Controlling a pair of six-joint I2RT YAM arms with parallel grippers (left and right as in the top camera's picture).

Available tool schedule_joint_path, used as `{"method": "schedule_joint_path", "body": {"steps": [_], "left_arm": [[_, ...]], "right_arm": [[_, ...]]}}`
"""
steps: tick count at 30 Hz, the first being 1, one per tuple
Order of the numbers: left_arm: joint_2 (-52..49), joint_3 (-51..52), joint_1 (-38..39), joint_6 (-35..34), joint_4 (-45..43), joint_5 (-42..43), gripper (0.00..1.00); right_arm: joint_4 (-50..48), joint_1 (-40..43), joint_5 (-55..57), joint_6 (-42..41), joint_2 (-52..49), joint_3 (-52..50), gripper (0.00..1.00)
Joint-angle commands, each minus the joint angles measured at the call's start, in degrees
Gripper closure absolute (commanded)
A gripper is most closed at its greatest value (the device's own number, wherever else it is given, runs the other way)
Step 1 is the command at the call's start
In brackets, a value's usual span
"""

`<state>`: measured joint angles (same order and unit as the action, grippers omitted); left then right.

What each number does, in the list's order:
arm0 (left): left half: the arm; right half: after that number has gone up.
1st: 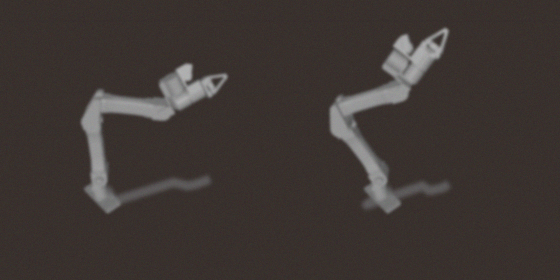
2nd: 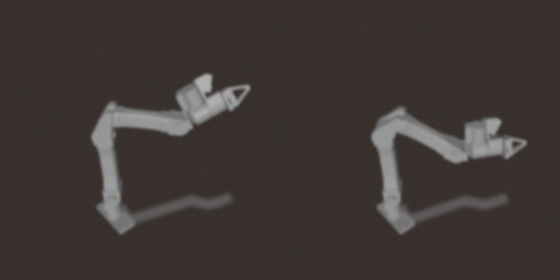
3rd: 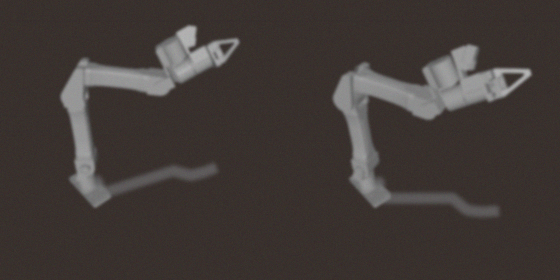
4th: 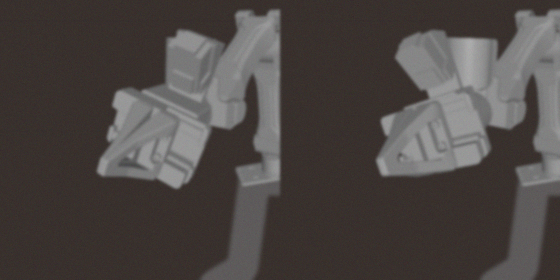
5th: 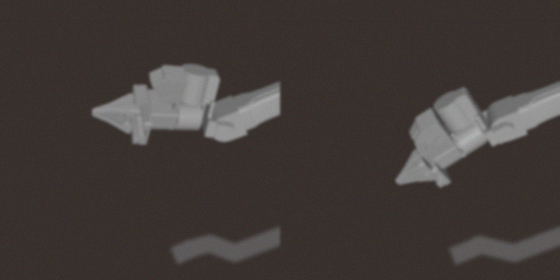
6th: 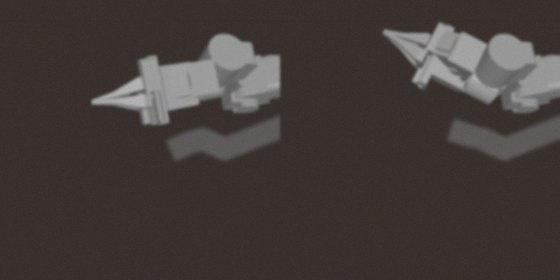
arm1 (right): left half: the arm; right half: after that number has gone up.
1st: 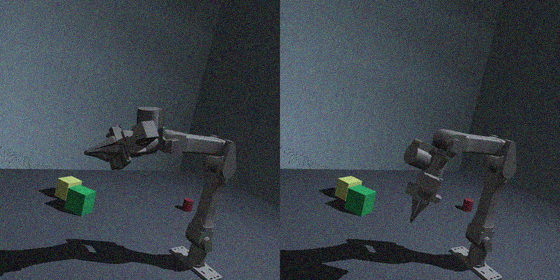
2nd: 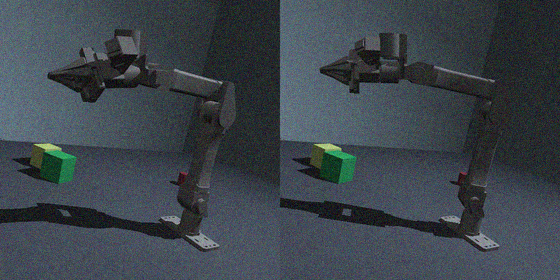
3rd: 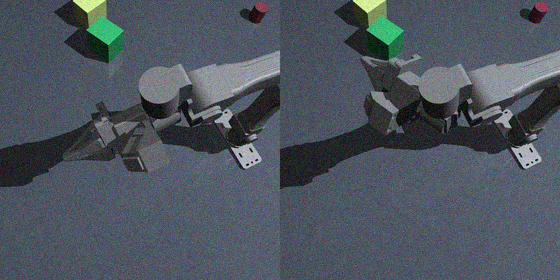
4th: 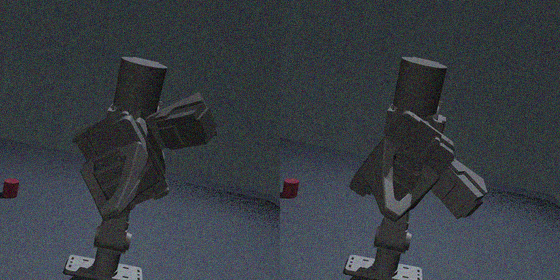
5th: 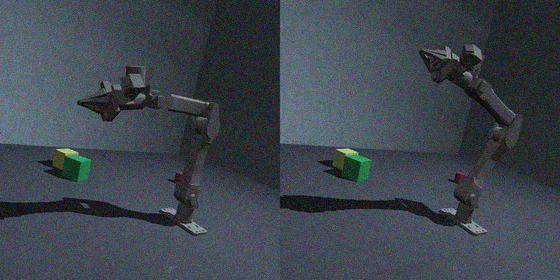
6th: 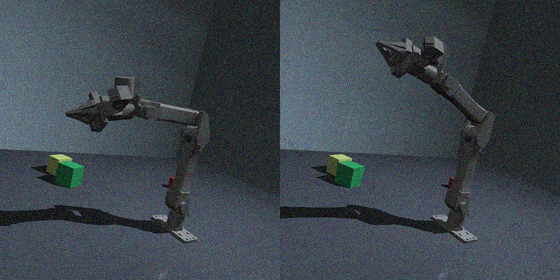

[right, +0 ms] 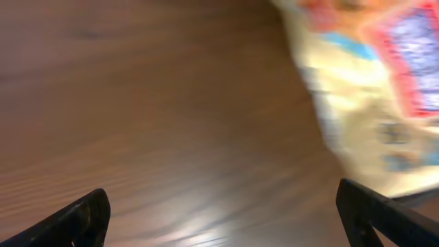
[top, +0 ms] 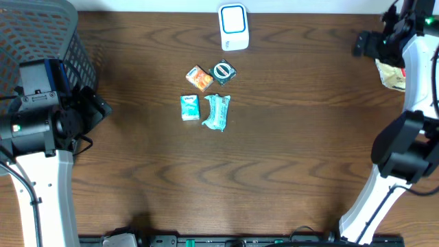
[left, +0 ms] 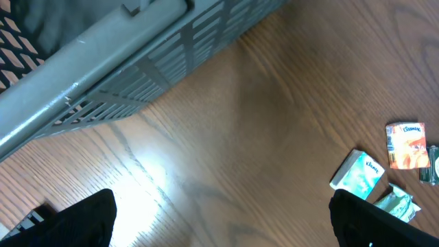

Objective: Scan the item barcode
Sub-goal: 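Carry the yellow bag to the upper right corner and release it, then reach the right gripper toward the mint-green packet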

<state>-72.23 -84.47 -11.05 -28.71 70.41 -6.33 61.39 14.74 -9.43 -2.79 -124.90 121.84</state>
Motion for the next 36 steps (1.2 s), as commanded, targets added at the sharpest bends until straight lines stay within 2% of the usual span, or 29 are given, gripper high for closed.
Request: {"method": "schedule_joint_path", "body": {"steps": [1,4,6,18,25,31,36], "left_arm": [[0.0,-0.1,-0.2,-0.5,0.1,-0.2,0.02],[0.0,-0.1,-0.2,-0.5,0.1,-0.2,0.03],[0.0,-0.1,-0.2,-0.5,0.1,-0.2,0.03],[0.0,-0.1,-0.2,-0.5,0.1,-0.2,0.02],[0.0,-0.1,-0.2,-0.5,0.1,-0.2,0.03],[0.0,-0.1,-0.2,-0.5,0.1,-0.2,0.02],[0.0,-0.1,-0.2,-0.5,0.1,-0.2,0.03]], "right_arm": [[1.2,-2.4,-22.4,-5.1,5.7,0.8,0.01],[2.4,-5.3,-31.7,-5.1,5.7,0.7,0.01],[3.8,-8.3,-32.5,-5.1,5.3,0.5,0.01],[7.2,-28.0,-19.8,-5.1,2.0,-0.6,0.01],[6.7,-36.4,-12.9,-5.7,1.9,-0.9,0.01],[5.0,-41.1,-3.7,-12.6,1.9,-3.7,0.01],[3.2,-43.6,-3.8,-20.3,1.9,-8.7,0.01]]}}
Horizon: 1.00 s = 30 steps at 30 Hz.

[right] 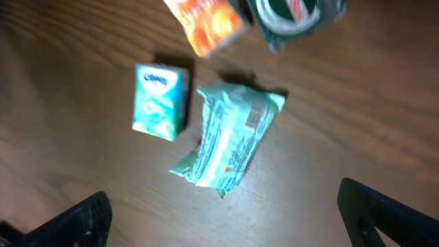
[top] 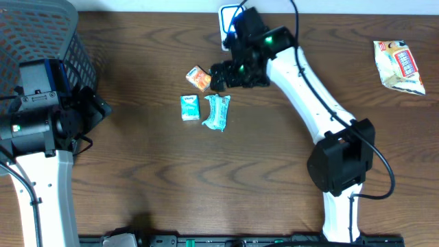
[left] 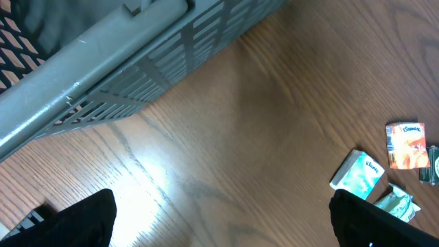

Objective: Scan the item barcode
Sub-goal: 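Reach the right gripper toward the mint-green packet, then grasp the mint-green packet with the right gripper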

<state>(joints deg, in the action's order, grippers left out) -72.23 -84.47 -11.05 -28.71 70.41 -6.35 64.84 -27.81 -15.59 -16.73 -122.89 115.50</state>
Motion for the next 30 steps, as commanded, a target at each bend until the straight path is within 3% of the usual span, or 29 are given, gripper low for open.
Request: {"method": "schedule_joint_path", "body": {"steps": [1,7,9,13,18,21,23,30], "left_arm": [[0.0,-0.1,-0.2,-0.5,0.1,-0.2,0.03],[0.0,-0.1,-0.2,-0.5,0.1,-0.2,0.03],[0.0,-0.1,-0.2,-0.5,0.1,-0.2,0.03],[0.0,-0.1,-0.2,-0.5,0.1,-0.2,0.02],[0.0,-0.1,-0.2,-0.5,0.1,-0.2,0.02],[0.0,-0.1,-0.2,-0.5,0.1,-0.2,0.02],[0.0,-0.1,-0.2,-0.5,0.1,-0.2,0.03],[0.0,-0.1,-0.2,-0.5,0.1,-0.2,0.02]], "right_arm": [[-0.9,-1.6,2.4,-6.6,-0.1,-3.5,0.01],[-1.5,-3.5,1.9,-6.6,-0.1,-6.2,0.01],[-2.4,-4.1,1.0,-6.6,-0.1,-6.2,0.07],[-5.2,-5.8,1.3,-7.9,-0.1,-6.3,0.11],[-6.6,-8.9,10.5,-14.4,-0.1,-6.6,0.14],[-6.2,-11.0,18.0,-16.5,-0.1,-6.6,0.12],[-6.7,-12.3,19.6,-16.4,-0.1,-6.6,0.01],[-9.3,-15.4,19.8,-16.4,-0.1,-6.6,0.01]]}}
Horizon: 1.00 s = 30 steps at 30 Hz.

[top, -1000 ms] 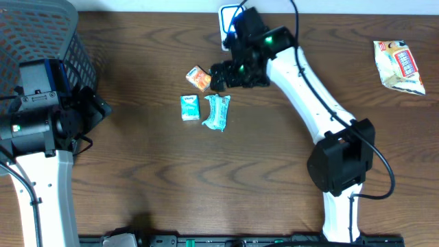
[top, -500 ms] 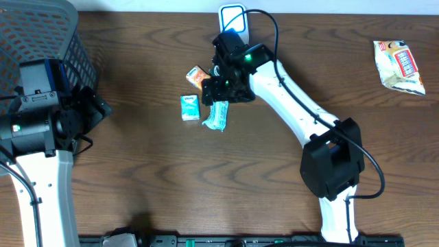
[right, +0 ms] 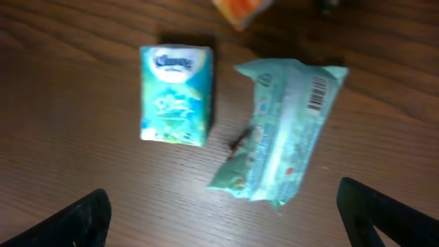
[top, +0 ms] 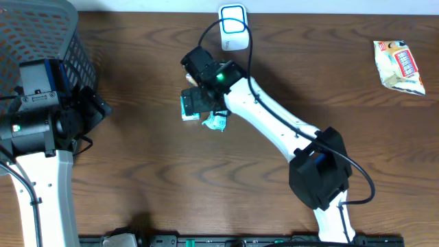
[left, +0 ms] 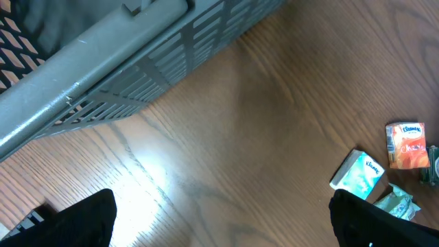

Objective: Scan the item barcode
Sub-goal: 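Grasp the mint-green packet with the right gripper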

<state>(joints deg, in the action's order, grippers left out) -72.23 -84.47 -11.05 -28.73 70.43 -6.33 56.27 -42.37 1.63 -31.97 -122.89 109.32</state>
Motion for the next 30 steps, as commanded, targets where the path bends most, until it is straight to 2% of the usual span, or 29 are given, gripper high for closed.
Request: {"method": "schedule_joint_path", "body": {"steps": [1,4,6,12,18,23,30], "left_arm": [[0.0,-0.1,-0.2,-0.5,0.1,-0.2,0.03],[0.0,-0.1,-0.2,-0.5,0.1,-0.2,0.03],[0.0,-0.1,-0.2,-0.5,0.1,-0.2,0.02],[0.0,-0.1,-0.2,-0.5,0.1,-0.2,0.02],[0.0,-0.1,-0.2,-0.5,0.1,-0.2,0.02],[0.0,-0.1,-0.2,-0.5,0.1,-0.2,0.02],[0.0,-0.1,-0.2,-0.5,0.1,-0.2,0.02]], "right_arm": [[-1.3,-1.0,2.6,-1.2,-0.1,-0.4,0.01],[-1.6,-1.6,4.0,-1.2,-0.1,-0.4,0.02],[-1.6,-2.1,6.5,-1.6,-0.2,-0.4,0.06],[-2.2,-4.5,16.3,-2.3,-3.0,-0.4,0.04],[-4.2,-6.3,19.3,-2.3,-7.7,-0.4,0.04],[-3.3,-6.9,26.0,-2.3,-10.4,-0.4,0.08],[-1.6,-6.9,26.6,-2.3,-11.0,-0.4,0.18]]}}
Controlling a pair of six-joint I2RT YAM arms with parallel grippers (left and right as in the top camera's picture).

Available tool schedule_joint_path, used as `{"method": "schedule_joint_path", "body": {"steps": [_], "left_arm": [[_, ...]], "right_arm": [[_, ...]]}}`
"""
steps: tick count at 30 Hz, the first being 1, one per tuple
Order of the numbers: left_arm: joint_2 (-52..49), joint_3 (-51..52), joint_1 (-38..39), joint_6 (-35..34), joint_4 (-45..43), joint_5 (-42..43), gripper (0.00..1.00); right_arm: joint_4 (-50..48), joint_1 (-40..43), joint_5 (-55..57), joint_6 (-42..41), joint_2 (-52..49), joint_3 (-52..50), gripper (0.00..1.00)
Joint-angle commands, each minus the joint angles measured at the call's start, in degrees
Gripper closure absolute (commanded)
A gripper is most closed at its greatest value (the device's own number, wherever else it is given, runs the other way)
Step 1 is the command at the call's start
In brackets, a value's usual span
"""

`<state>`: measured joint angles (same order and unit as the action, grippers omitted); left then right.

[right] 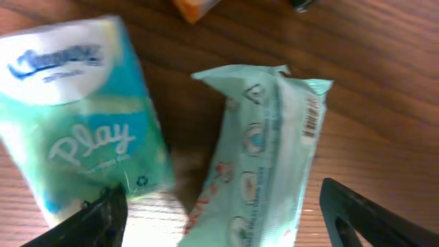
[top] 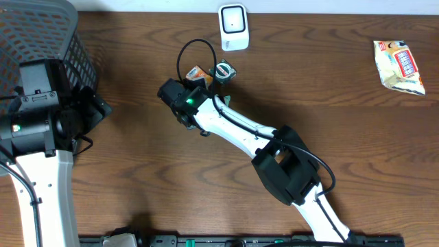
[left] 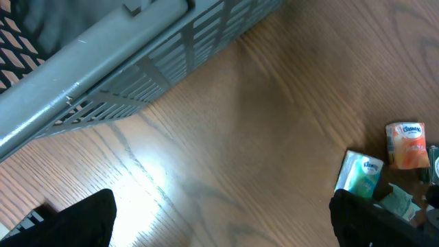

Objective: Scan the item barcode
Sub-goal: 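Grasp the mint-green packet with the right gripper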

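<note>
A pale green wipes pack (right: 264,165) with a barcode along its edge lies on the wooden table, and my right gripper (right: 226,219) stands open low over it, jaws on either side. A teal Kleenex tissue pack (right: 75,116) lies by the left finger (right: 103,219). In the overhead view the right gripper (top: 180,103) hides both packs. The white scanner (top: 233,26) stands at the table's far edge. My left gripper (left: 219,219) is open over bare wood near the basket, holding nothing.
An orange pack (top: 197,73) and a round dark item (top: 223,71) lie just beyond the right gripper. A grey mesh basket (top: 41,34) fills the far left corner. A snack bag (top: 398,64) lies at the far right.
My right gripper has come down closer over the wipes pack, and the tissue pack has turned slightly beside its left finger. The left arm has not moved.
My right gripper was open at the far right by the snack bag. Then it was over the cluster near the round item and the orange pack, then above the tissue and wipes packs. Now it sits low, astride the wipes pack.
</note>
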<state>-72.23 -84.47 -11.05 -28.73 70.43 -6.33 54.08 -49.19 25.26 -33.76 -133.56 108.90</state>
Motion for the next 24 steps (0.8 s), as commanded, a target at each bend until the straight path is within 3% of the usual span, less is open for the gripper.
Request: {"method": "schedule_joint_path", "body": {"steps": [1,24], "left_arm": [[0.0,-0.1,-0.2,-0.5,0.1,-0.2,0.02],[0.0,-0.1,-0.2,-0.5,0.1,-0.2,0.03]], "right_arm": [[0.9,-0.1,3.2,-0.5,-0.3,0.0,0.21],[5.1,1.2,4.9,-0.5,2.0,-0.3,0.27]]}}
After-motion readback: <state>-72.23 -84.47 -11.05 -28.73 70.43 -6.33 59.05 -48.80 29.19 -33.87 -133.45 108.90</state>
